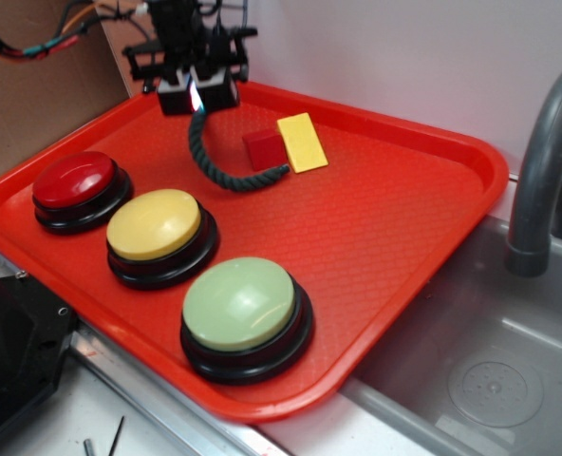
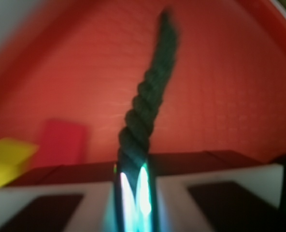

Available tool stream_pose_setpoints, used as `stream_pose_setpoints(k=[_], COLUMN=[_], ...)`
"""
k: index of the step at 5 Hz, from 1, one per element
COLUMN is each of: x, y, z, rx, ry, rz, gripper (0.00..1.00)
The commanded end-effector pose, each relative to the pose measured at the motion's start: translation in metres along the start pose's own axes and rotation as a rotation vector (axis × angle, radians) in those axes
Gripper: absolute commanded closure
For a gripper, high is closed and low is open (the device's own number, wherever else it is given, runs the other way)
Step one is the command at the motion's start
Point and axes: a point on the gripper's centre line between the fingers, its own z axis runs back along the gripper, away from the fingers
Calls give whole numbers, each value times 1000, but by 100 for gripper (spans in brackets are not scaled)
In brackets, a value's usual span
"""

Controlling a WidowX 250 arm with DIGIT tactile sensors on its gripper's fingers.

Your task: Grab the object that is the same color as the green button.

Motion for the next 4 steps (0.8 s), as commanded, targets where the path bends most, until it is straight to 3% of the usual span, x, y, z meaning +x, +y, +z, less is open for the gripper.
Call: stream_pose_setpoints(k=[1,4], x=[-14,-60], y=[-33,-49], z=[81,149], rx=[-60,-89], ry=[30,17], rz=[-372,-603], gripper=[100,100])
